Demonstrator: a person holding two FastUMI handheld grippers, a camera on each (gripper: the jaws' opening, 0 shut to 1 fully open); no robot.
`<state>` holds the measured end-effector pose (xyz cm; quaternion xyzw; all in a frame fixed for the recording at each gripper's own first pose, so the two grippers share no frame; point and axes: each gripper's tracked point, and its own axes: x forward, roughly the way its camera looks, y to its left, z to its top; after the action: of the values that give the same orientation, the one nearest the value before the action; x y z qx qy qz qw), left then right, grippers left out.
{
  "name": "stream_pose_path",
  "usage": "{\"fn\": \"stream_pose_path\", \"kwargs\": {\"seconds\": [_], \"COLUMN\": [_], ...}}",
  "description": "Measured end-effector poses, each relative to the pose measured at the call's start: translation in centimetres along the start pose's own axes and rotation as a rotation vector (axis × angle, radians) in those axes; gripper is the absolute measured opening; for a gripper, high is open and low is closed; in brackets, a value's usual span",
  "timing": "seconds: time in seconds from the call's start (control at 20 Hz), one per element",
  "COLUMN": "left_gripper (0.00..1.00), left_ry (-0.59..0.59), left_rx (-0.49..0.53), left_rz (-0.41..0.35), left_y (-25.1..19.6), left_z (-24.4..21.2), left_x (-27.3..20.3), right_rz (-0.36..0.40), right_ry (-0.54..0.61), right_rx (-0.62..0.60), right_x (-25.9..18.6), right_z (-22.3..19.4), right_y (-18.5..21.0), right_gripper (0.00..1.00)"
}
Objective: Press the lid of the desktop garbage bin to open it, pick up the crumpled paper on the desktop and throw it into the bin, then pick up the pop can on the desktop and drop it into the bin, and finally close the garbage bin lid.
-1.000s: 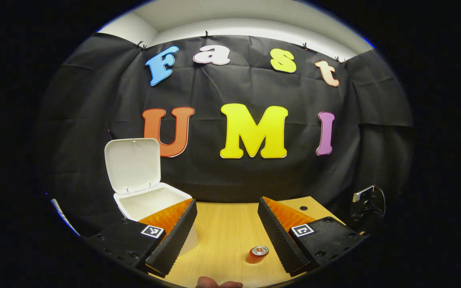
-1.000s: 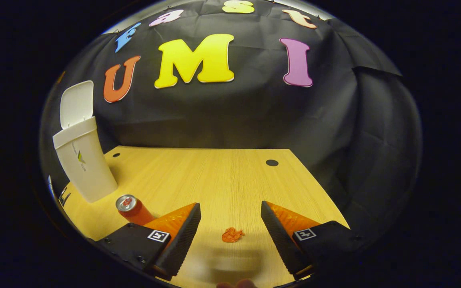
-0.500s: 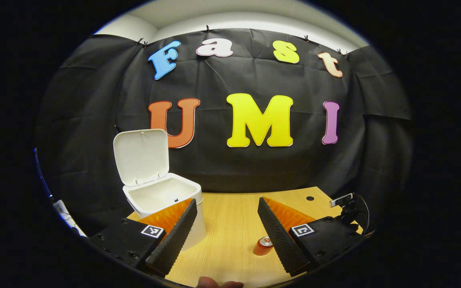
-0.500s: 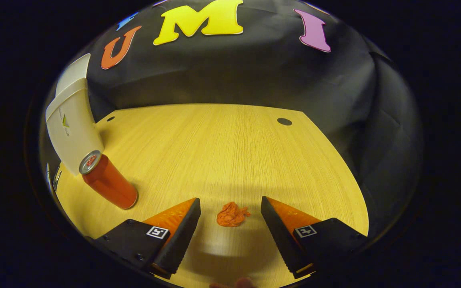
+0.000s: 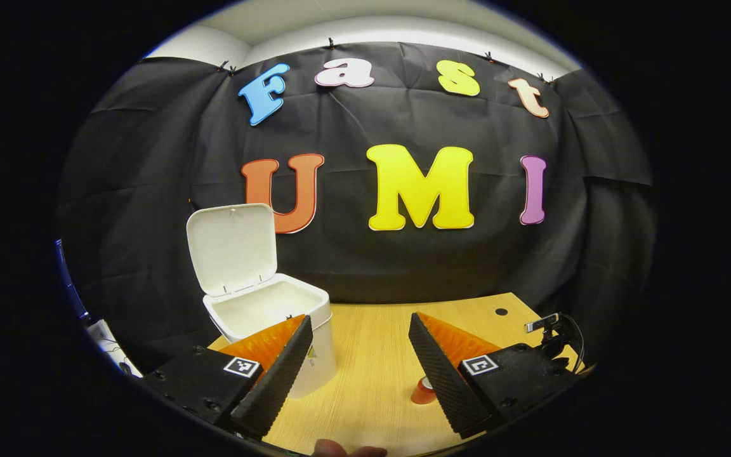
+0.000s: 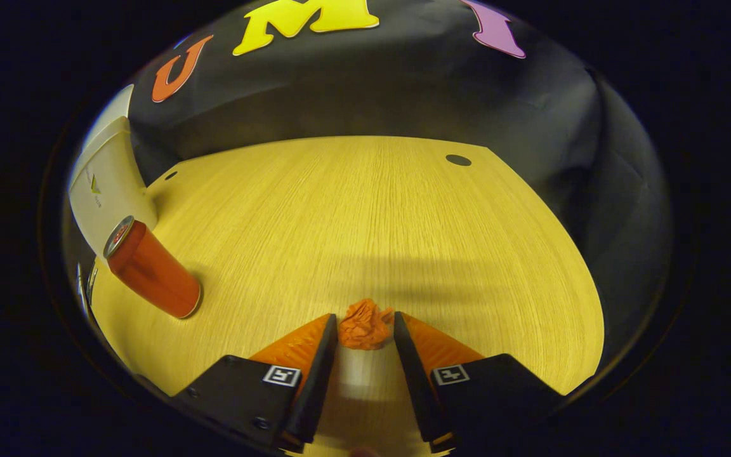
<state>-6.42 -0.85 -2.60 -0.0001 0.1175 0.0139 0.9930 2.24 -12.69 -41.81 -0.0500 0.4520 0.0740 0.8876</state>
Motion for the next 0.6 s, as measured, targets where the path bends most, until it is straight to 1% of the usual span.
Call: {"fn": "stream_pose_path", "kwargs": {"seconds": [0.05, 0.1, 0.15, 0.2, 0.25, 0.35, 0.4, 0.45, 0.5, 0.6], "left_gripper": [0.99, 0.99, 0.99, 0.99, 0.99, 0.99, 0.99, 0.99, 0.99, 0.99], "left_ry": [0.002, 0.002, 0.0, -0.001, 0.001, 0.001, -0.001, 0.0, 0.0, 0.001], "left_rx": [0.0, 0.001, 0.002, 0.002, 0.006, 0.009, 0.006, 0.006, 0.005, 0.006], "left_rz": [-0.001, -0.001, -0.001, -0.002, -0.002, -0.001, -0.004, -0.004, -0.006, -0.008], "left_y": [-0.1, 0.0, 0.1, 0.2, 0.2, 0.5, 0.6, 0.7, 0.8, 1.1], "left_z": [0.0, 0.0, 0.0, 0.0, 0.0, 0.0, 0.0, 0.1, 0.0, -0.1], "left_x": [0.0, 0.1, 0.1, 0.1, 0.2, 0.3, 0.3, 0.3, 0.4, 0.4], "right_rz": [0.0, -0.003, -0.004, -0.012, -0.016, -0.021, -0.031, -0.035, -0.026, -0.013], "right_ry": [0.007, 0.012, 0.019, 0.012, 0.014, 0.005, 0.005, 0.008, 0.008, 0.003], "right_rx": [-0.001, -0.003, -0.006, -0.002, -0.002, -0.023, -0.043, -0.065, -0.07, -0.057], "right_x": [0.2, 0.3, 0.3, 0.1, 0.2, 0.0, 0.2, 0.2, 0.1, -0.5], "right_z": [-0.1, 0.0, 0.1, 0.2, 0.1, 0.4, 0.6, 0.4, 0.5, 1.1], "right_y": [0.0, 0.0, 0.0, 0.0, 0.1, 0.0, 0.1, 0.0, 0.3, 0.9], "right_gripper": [0.46, 0.38, 0.4, 0.38, 0.26, 0.27, 0.25, 0.12, 0.16, 0.15]}}
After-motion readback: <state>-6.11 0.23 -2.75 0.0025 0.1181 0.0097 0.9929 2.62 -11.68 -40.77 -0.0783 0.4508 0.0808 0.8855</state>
